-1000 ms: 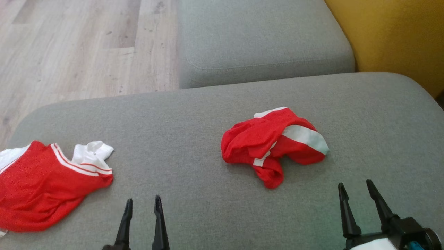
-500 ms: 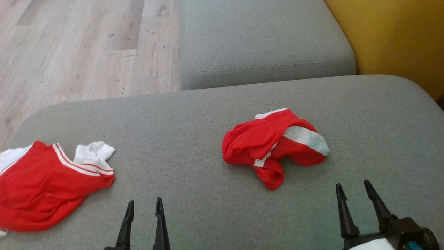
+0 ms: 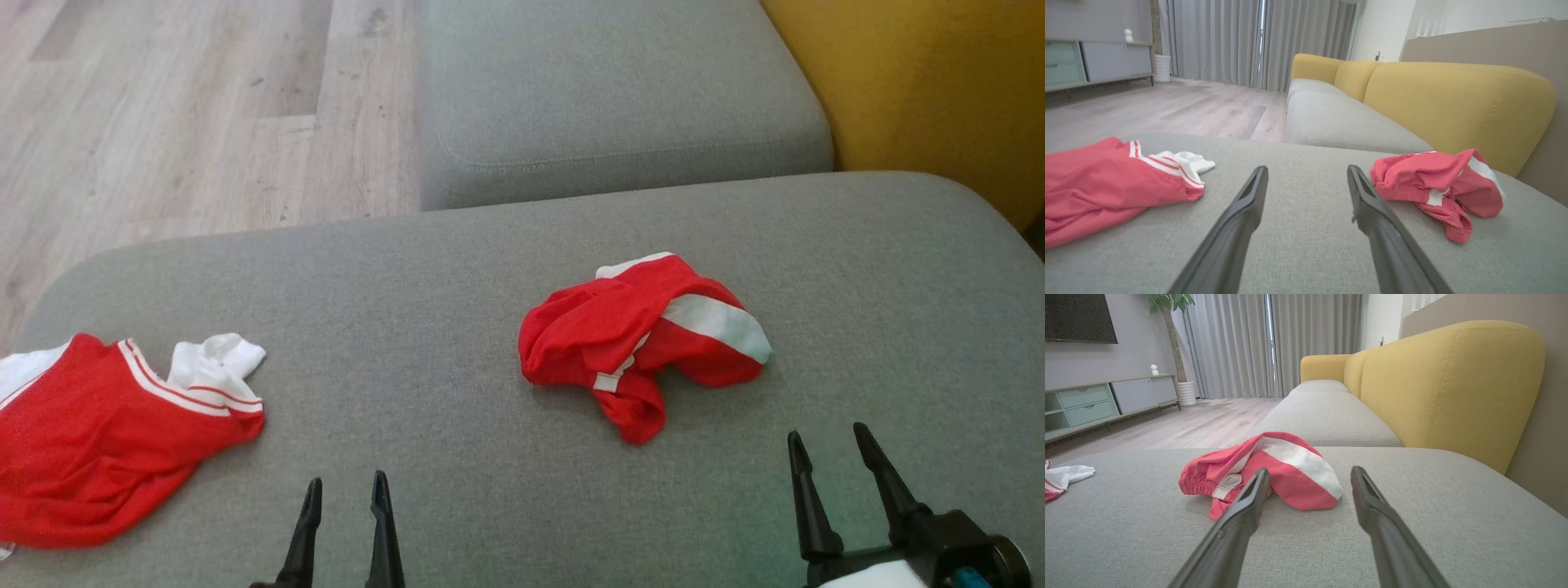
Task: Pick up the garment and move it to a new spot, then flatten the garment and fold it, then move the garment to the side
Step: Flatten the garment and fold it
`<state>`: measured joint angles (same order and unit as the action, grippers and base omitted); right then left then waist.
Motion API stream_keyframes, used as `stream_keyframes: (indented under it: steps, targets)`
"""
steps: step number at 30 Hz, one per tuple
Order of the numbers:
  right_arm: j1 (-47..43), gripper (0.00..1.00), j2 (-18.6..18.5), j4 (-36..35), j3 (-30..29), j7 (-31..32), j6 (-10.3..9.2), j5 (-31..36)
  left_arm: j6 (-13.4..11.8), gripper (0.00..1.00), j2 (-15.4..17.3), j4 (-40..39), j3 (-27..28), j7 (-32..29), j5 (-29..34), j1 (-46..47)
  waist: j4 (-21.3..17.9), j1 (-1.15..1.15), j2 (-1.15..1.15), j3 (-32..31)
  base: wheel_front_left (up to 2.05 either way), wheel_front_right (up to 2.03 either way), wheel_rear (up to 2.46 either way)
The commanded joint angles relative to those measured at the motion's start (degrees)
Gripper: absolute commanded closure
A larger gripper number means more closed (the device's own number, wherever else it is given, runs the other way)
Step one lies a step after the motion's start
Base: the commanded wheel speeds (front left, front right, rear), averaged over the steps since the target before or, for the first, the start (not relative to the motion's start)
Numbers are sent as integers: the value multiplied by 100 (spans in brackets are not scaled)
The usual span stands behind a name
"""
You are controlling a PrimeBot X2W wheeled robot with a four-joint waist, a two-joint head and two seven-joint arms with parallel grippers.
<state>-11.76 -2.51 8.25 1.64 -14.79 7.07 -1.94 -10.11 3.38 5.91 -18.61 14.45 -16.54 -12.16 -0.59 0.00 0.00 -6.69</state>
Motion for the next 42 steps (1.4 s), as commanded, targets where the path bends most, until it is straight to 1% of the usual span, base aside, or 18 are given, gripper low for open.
stream_keyframes:
  steps: [1, 6, 9, 16, 20, 21, 24, 29, 33, 37, 42]
  targets:
    - [280, 0, -37, -183, 164, -21, 42, 35, -9, 0, -49, -104, 97, 54, -254, 276, -34, 0, 0, 62, 0, 0, 0]
    - [367, 0, -37, -193, 276, -21, 42, 195, 85, 0, -50, 407, -396, 45, -855, 745, -181, 0, 0, 289, 0, 0, 0]
    - [443, 0, -37, -192, 330, -21, 42, 272, 211, 0, -50, 664, -801, -62, -1273, 1227, -335, 0, 0, 460, 0, 0, 0]
    - [674, 0, -37, -288, 489, -21, 42, 582, 575, 0, -50, 1218, -1756, -718, -2470, 2250, -792, 0, 0, 891, 0, 0, 0]
    - [854, 0, -37, -372, 572, -21, 42, 623, 764, 0, -50, 1513, -2097, -1044, -3251, 2795, -1047, 0, 0, 1196, 0, 0, 0]
    - [854, 0, -37, -372, 572, -21, 42, 623, 764, 0, -50, 1513, -2097, -1044, -3251, 2795, -1047, 0, 0, 1196, 0, 0, 0]
    - [965, 0, -37, -404, 622, -21, 42, 604, 887, 0, -50, 1745, -2284, -1123, -3698, 3191, -1226, 0, 0, 1392, 0, 0, 0]
    - [1091, 0, -37, -443, 606, -21, 42, 596, 951, 0, -50, 2079, -2576, -1004, -4107, 3807, -1419, 0, 0, 1704, 0, 0, 0]
    - [1165, 0, -37, -475, 577, -21, 42, 579, 995, 0, -50, 2282, -2911, -1082, -4396, 4101, -1495, 0, 0, 1916, 0, 0, 0]
    - [1251, 0, -37, -517, 575, -21, 42, 559, 856, 0, -50, 2575, -3074, -1023, -4592, 4312, -1521, 0, 0, 2086, 0, 0, 0]
    - [1309, 0, -37, -514, 580, -21, 42, 551, 732, 0, -50, 2849, -3142, -689, -4783, 4522, -1515, 0, 0, 2169, 0, 0, 0]
